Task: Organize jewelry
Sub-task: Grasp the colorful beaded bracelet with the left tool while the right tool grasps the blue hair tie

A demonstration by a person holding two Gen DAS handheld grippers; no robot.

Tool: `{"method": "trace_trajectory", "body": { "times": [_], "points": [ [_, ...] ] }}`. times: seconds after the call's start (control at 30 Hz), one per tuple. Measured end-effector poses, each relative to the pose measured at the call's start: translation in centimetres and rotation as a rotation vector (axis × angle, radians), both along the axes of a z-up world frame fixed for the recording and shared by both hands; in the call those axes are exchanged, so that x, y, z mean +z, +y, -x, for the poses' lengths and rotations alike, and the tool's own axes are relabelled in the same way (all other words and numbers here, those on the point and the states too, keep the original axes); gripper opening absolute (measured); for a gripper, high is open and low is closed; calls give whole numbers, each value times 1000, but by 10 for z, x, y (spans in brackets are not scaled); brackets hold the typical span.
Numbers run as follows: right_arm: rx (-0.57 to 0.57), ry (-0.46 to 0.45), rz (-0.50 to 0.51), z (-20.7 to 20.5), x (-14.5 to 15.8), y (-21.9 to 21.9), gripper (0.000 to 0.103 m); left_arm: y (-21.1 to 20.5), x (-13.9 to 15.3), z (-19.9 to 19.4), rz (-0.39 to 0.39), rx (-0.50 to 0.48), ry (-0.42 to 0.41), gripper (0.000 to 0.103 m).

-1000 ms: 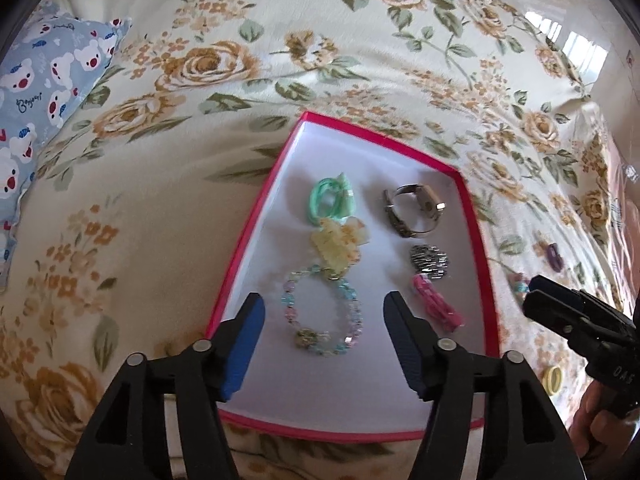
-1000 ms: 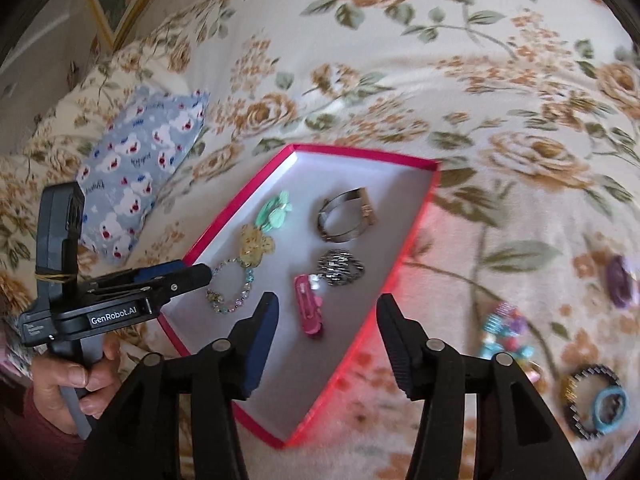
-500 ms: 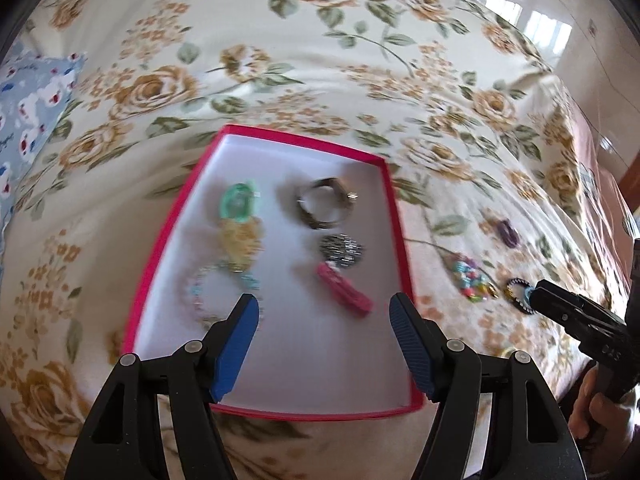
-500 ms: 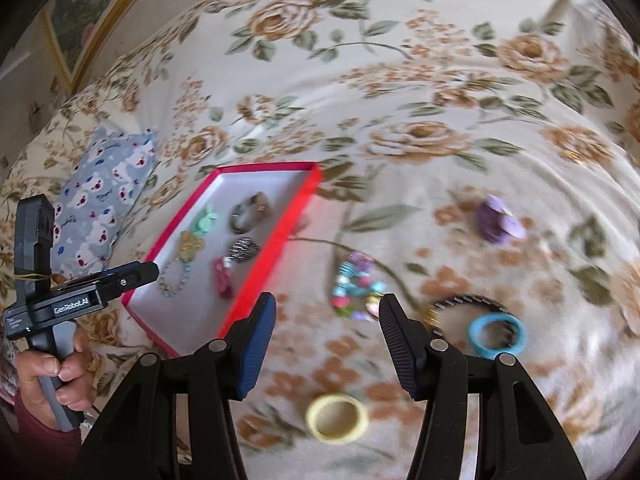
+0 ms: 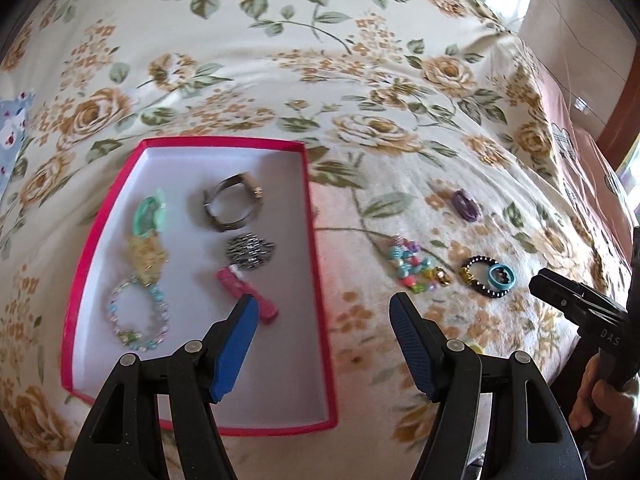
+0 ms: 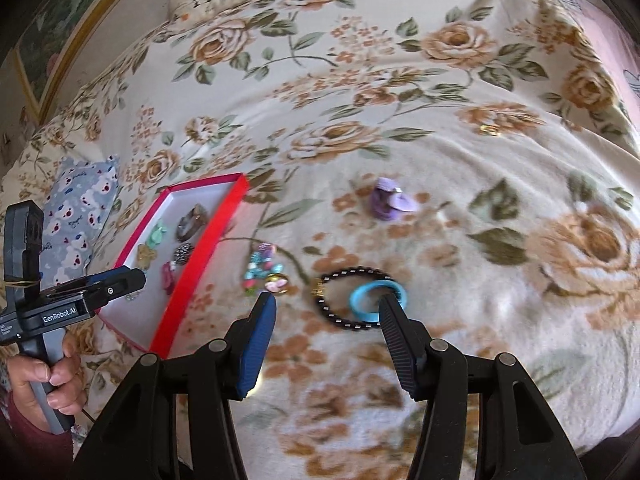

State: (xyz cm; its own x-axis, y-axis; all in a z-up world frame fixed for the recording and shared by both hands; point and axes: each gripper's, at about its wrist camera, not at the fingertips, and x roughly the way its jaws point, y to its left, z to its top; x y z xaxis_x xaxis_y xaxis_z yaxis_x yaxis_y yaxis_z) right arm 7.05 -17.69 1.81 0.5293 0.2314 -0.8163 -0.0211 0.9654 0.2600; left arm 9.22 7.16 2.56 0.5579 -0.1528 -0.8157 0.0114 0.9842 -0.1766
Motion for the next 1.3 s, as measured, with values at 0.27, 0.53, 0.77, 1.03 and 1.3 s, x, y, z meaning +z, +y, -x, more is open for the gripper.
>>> {"method": "trace_trajectory", "body": {
  "times": [0.27,0.53,0.77,1.03,1.3],
  "points": [
    [-30,15,40,-2,-8,-17,55,-23,-10,-21,-18,-45,12,66],
    [-28,43,58,-9,-20,-22,40,-43,-24,-45,-36,-83,31,55],
    [-25,79,64,-19,-33,-26,32,-63,-44,-76,-43,-115,66,51],
    [-16,103,53,-26,-45,-26,16,-82,-78,-107,-63,-160,135,32],
    [-16,85,67,-28,-45,-28,0,-98,-85,-109,-80,-226,94,8]
  ]
}}
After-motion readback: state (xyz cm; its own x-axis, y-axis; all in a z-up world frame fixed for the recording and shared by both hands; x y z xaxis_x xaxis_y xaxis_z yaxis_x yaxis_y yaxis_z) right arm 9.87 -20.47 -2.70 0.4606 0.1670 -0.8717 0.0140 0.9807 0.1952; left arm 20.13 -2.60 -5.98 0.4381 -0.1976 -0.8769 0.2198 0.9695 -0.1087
